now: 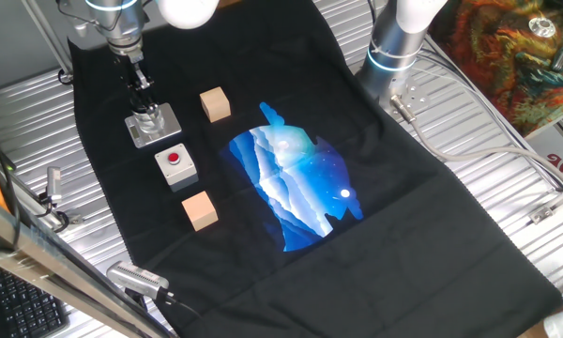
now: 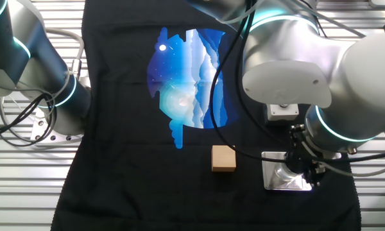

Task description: Screw the lid onto the jar

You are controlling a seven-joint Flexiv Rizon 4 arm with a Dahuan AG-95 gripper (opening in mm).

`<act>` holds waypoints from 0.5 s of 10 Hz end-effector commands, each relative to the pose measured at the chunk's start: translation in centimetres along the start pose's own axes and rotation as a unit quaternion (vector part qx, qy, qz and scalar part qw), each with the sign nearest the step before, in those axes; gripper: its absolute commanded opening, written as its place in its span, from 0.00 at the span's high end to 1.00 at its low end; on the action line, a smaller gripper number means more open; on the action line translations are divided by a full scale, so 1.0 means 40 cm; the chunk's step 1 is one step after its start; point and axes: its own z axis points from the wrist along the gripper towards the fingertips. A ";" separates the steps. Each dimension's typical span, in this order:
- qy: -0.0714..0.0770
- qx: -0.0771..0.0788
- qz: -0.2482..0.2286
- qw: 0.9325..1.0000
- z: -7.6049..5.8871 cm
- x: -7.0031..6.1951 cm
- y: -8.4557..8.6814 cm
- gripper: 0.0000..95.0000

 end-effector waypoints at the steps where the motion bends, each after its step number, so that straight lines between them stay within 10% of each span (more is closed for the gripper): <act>1: 0.001 0.000 -0.006 1.000 -0.001 -0.001 0.001 0.20; 5: 0.018 -0.002 -0.078 0.997 0.000 -0.002 0.003 0.20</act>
